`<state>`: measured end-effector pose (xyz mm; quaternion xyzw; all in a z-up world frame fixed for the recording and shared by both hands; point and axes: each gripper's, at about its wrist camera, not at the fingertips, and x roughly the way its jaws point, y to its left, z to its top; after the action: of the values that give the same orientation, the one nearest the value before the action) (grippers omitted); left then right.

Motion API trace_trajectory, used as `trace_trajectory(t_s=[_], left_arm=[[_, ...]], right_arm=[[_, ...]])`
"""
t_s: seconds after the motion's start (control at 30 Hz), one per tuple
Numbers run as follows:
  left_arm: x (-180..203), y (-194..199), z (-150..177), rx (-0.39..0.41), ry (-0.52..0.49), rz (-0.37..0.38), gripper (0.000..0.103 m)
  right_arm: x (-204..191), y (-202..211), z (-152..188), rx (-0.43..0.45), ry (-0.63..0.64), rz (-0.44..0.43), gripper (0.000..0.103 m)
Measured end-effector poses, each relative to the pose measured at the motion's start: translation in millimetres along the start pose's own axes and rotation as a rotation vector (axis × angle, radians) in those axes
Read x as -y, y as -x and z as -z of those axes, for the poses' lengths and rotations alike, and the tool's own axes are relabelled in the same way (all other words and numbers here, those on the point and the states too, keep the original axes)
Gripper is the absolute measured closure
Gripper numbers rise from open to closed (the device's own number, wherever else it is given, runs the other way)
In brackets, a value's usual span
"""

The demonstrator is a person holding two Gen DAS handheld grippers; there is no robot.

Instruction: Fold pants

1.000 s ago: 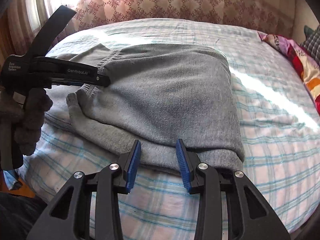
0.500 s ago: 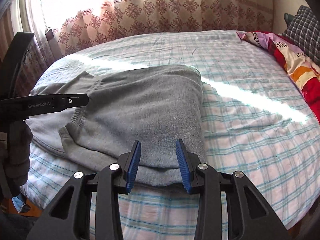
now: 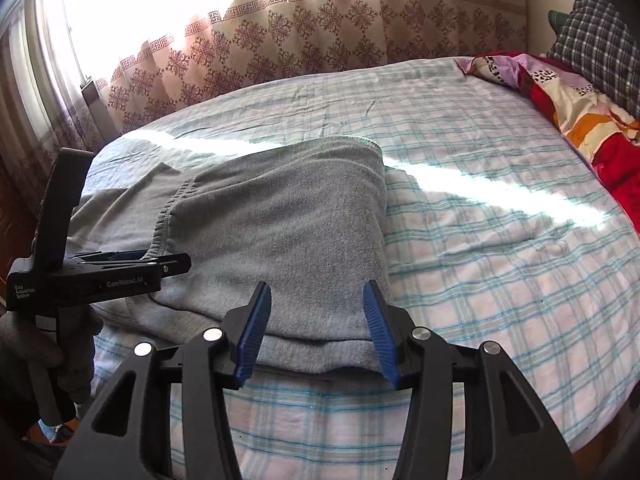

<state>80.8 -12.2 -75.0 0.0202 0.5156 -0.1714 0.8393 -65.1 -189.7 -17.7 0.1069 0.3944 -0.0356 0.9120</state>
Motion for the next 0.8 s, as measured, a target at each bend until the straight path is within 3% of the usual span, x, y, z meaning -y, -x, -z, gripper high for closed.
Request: trace_trajectory(t_s=[0.07, 0.17, 0.33, 0.4, 0.47, 0.53, 0.63, 0.8], left_arm=[[-6.3, 0.1, -3.4, -0.012, 0.044, 0.033, 0.036], [-15.9, -3.1, -9.6, -0.022, 0.106, 0.077, 0.029], [-14.8, -19.0, -15.0, -0.08, 0.147, 0.169, 0.029], [-8.0, -22.7, -13.6, -0.081, 0.13, 0.15, 0.031], [-2.4, -23.6, -10.8, -0.082, 0.105, 0.111, 0.06], [-5.3, -21.3, -8.9, -0.082, 0.124, 0.149, 0.076], [-7.0, -11.1, -6.9, -0.057, 0.138, 0.158, 0.078], [-14.9, 19.3, -8.5, 0.017, 0.11, 0.107, 0.078]], right_arm=[[2.0, -2.6, 0.7, -0.006, -0.014, 0.016, 0.044], [3.8, -5.5, 2.4, -0.016, -0.02, 0.031, 0.044], [-0.6, -7.5, 4.0, -0.017, 0.007, 0.061, 0.044], [-2.3, -9.2, 4.6, -0.021, 0.017, 0.074, 0.044], [-5.0, -10.2, 5.7, -0.021, 0.028, 0.082, 0.043], [-7.2, -10.8, 6.1, -0.022, 0.037, 0.086, 0.042], [-8.8, -9.8, 6.2, -0.021, 0.041, 0.088, 0.041], [-6.6, -3.4, 4.7, -0.01, 0.029, 0.076, 0.041]])
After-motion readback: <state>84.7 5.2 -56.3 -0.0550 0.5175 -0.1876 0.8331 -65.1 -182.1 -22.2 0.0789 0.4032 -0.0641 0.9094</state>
